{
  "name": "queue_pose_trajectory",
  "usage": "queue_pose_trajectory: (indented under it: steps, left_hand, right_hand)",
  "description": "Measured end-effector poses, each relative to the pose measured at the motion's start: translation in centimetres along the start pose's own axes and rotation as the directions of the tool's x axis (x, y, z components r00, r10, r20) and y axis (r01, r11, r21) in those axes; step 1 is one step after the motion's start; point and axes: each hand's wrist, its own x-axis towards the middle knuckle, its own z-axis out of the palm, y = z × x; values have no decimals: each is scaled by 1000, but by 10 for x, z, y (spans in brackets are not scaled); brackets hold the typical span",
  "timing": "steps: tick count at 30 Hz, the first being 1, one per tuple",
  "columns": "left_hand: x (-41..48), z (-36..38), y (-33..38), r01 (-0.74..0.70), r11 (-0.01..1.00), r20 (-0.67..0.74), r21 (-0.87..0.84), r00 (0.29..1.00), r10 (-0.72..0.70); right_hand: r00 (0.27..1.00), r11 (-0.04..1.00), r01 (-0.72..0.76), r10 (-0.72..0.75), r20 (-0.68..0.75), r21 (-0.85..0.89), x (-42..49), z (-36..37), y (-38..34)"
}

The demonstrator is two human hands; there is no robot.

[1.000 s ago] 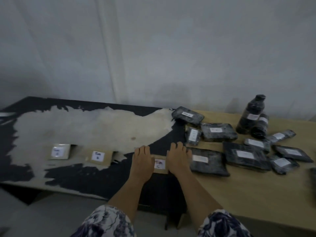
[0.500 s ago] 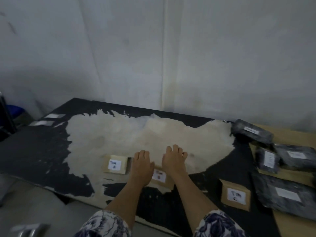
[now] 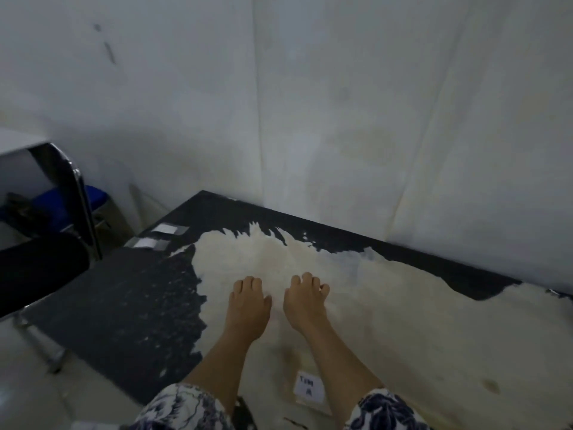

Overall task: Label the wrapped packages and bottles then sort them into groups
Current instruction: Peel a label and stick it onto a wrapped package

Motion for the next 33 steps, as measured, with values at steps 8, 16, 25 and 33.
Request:
queue_pose_trajectory:
  steps: [8,16,25,33]
  left_hand:
    - [65,-2,-125,8,995,88,102,996,-17]
    - [121,-14,-234,436,861,253,-263,892,-375]
    - [185,-24,-289,489,-344,597,-802,623,-506]
    - [212,-27,-302,406,-650,750,-642,508,-423]
  right_hand:
    - [997,1000,-24,25,74,-8,64,44,-106]
    - [985,996,-82,76,154,29,114,79,-209]
    - [976,979,-180,166,138,96,148,108,-259]
    - [975,971,-214,206,87,104,161,111,-263]
